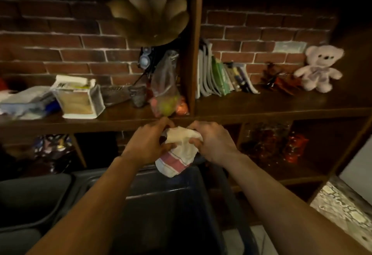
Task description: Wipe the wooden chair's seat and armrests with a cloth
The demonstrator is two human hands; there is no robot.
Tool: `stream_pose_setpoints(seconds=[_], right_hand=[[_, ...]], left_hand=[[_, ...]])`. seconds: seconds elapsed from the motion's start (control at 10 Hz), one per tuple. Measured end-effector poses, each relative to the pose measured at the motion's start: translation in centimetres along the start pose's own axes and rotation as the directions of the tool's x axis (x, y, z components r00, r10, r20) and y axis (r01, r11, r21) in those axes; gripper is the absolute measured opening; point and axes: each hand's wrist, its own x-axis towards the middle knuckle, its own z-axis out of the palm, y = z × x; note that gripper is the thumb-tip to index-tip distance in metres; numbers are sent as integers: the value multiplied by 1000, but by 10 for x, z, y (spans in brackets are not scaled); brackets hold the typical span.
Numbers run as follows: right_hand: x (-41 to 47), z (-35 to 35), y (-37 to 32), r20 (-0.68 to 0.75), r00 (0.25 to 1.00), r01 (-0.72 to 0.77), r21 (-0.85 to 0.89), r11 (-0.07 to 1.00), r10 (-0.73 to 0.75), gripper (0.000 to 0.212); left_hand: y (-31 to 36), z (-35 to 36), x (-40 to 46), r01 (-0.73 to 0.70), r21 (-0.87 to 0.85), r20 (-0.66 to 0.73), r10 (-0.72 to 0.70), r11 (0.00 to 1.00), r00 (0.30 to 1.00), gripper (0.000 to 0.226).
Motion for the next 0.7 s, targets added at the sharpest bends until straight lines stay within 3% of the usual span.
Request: stream_pose_setpoints(seconds=[0.3, 0.5, 0.6, 0.7], right_hand=[[7, 102, -41, 157, 987, 9, 84, 996, -23, 28], [-2, 145, -55, 326, 945, -5, 105, 994, -30, 26], [-11, 161, -54, 341, 940, -24, 109, 994, -15, 26], [-22, 171, -49, 439, 898, -77, 102, 992, 24, 38]], left_hand=[[-83, 22, -66, 212, 70, 112, -219, 975, 969, 55], [-103, 46, -110, 355, 120, 157, -370, 927, 916, 54], [-104, 59, -123, 397, 111, 187, -412, 911, 892, 57], [-104, 72, -139, 471, 129, 271, -488, 873, 830, 72]])
